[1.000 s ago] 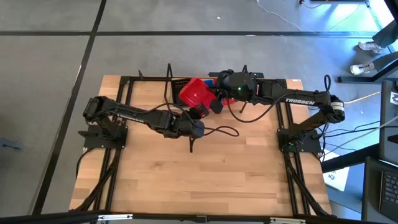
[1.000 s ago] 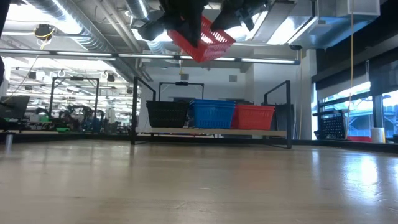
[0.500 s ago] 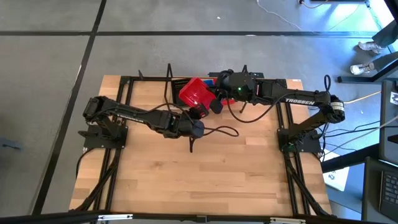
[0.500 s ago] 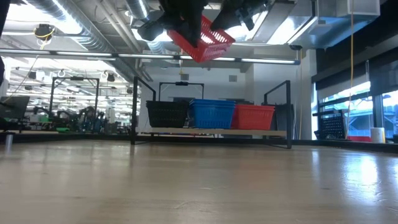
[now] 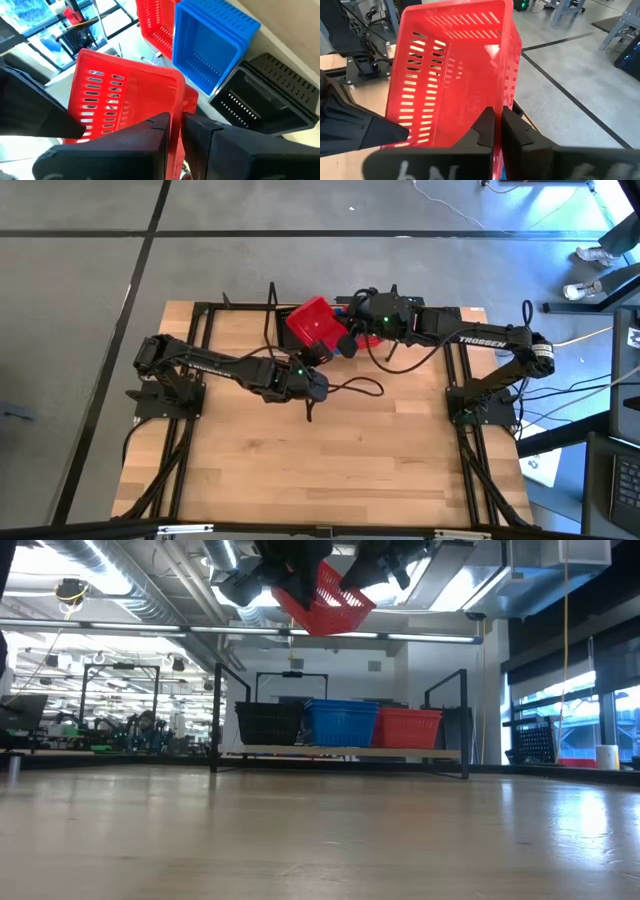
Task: Stack baskets on shelf by color
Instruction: Stack the red bin on top of the red bin on the shelf
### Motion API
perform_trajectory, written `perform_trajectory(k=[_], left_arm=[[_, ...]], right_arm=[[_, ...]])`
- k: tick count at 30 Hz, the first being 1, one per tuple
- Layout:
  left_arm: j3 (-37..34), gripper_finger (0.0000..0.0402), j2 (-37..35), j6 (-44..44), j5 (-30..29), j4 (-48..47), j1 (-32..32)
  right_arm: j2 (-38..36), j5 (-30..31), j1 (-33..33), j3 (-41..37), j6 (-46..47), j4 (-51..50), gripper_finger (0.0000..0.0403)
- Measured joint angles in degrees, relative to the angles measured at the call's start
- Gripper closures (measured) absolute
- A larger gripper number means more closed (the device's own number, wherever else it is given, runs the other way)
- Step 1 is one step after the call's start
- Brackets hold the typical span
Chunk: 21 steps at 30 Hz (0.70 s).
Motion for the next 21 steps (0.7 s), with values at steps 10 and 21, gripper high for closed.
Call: perform_trajectory(k=[10,21], left_arm=[[0.0,0.0372,0.0,3.6,1.4,-0.4,0.3],[0.0,0.032,0.0,7.3,2.4,-0.4,0.3]], right_arm=[[0.0,-0.2,0.0,0.0,0.1,-0.3,0.0396],[0.1,-0.4,0.0,-0.1,0.0,-1.1,0.0396]])
